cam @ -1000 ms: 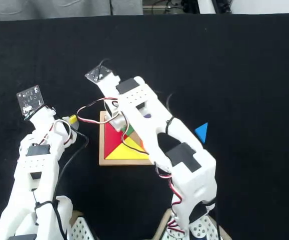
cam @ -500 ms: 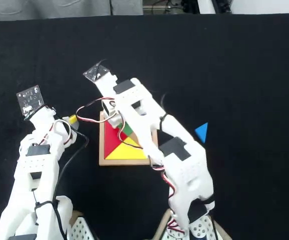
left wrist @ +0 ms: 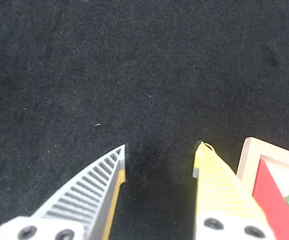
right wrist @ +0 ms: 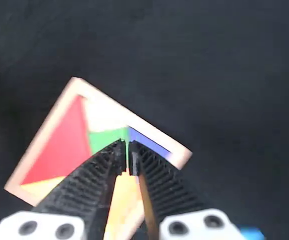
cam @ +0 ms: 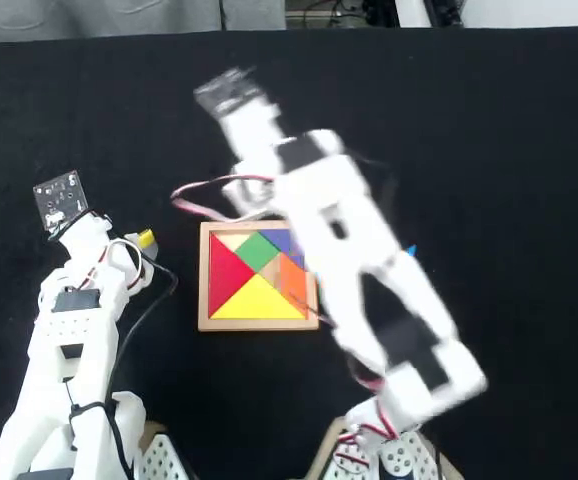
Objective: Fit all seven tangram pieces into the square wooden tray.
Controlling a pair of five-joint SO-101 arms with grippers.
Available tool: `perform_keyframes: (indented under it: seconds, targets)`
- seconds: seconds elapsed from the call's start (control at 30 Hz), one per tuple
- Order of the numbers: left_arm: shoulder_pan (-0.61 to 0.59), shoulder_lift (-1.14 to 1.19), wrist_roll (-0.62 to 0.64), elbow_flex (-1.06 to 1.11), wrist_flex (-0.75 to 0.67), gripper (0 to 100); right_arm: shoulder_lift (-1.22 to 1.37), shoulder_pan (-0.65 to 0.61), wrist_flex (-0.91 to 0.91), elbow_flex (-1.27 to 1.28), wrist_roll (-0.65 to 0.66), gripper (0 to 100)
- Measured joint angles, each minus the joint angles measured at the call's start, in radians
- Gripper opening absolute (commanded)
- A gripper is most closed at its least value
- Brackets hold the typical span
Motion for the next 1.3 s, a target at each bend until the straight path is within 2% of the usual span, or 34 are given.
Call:
perform_keyframes:
  seconds: [0.07, 0.3, 0.5, 0.6, 0.7, 1.0, 1.3]
  targets:
    - [0.0, 0.0, 0.0, 0.0, 0.0, 22, -0.152, 0.08, 0.002, 0.109, 0.029, 1.1]
    - [0.0, 0.0, 0.0, 0.0, 0.0, 22, -0.628, 0.324, 0.005, 0.511, 0.284, 1.5]
    - [0.0, 0.0, 0.0, 0.0, 0.0, 22, -0.749, 0.637, 0.005, 0.657, 0.393, 1.5]
    - [0.0, 0.0, 0.0, 0.0, 0.0, 22, -0.724, 0.73, 0.002, 0.692, 0.457, 1.5]
    - [0.0, 0.0, 0.0, 0.0, 0.0, 22, -0.647, 0.772, -0.057, 0.749, 0.491, 1.5]
    - [0.0, 0.0, 0.0, 0.0, 0.0, 22, -0.272, 0.804, -0.342, 0.784, 0.517, 1.2]
    - [0.0, 0.0, 0.0, 0.0, 0.0, 22, 0.048, 0.801, -0.361, 0.608, 0.517, 1.2]
